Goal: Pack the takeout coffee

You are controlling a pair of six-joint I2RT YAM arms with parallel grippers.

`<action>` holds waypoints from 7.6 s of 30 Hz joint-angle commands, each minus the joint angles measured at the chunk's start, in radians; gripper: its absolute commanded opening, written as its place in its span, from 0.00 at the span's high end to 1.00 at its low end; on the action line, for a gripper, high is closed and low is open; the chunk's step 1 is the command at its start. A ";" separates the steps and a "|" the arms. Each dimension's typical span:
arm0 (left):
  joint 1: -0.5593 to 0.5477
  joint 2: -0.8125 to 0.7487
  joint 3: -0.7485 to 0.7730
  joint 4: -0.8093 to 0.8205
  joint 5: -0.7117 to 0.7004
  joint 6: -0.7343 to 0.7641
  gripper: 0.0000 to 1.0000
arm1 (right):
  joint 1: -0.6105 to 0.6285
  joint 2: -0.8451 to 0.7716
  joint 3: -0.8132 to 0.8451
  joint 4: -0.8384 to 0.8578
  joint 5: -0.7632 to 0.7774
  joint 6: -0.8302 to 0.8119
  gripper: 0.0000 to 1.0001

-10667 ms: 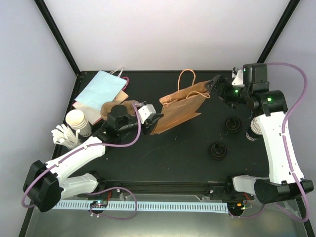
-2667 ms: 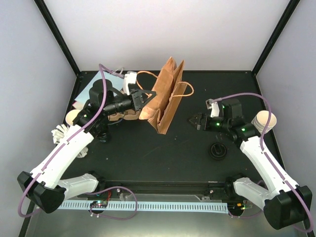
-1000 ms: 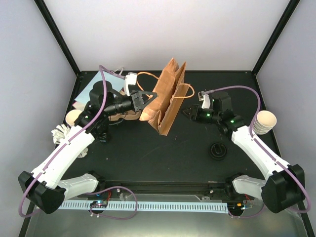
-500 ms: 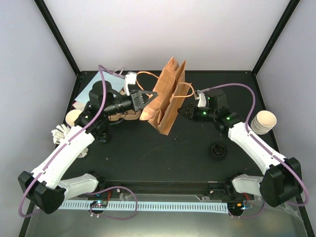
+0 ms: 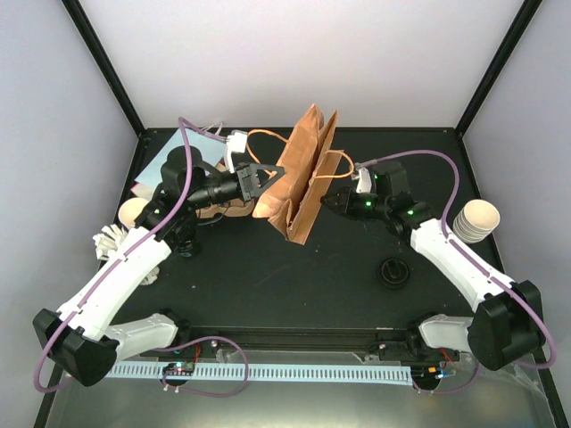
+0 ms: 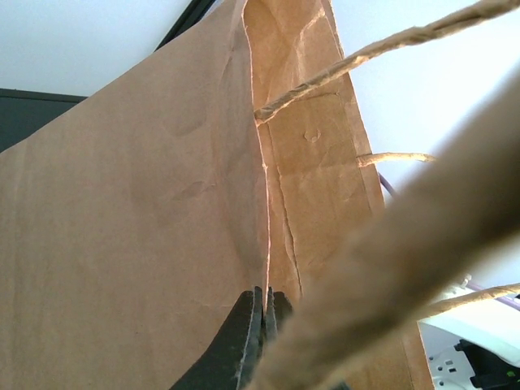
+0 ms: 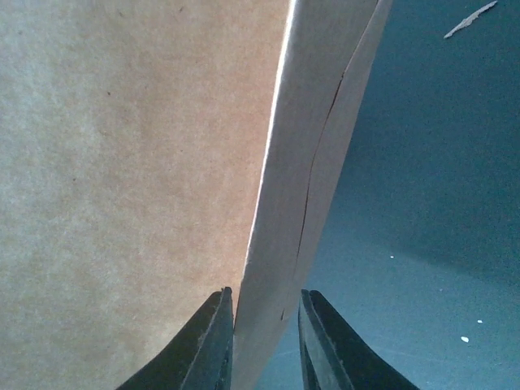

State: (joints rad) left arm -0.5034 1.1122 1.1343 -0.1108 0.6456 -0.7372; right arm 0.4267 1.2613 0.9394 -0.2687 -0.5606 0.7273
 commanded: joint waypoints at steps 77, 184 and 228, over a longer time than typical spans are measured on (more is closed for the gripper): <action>0.351 -0.060 0.018 -0.331 0.108 0.238 0.99 | -0.361 -0.253 -0.353 0.077 -0.321 -0.123 0.99; -0.313 0.271 0.522 -0.714 -0.562 0.739 0.98 | 0.245 -0.134 0.481 -0.798 0.339 -1.066 0.99; -0.407 0.265 0.526 -0.746 -0.536 0.823 0.98 | 0.462 -0.096 0.329 -0.750 0.650 -1.647 0.99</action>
State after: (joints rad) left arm -0.8986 1.3918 1.6375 -0.8673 0.0814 0.0677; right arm 0.8799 1.1824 1.3201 -1.0431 -0.0082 -0.8009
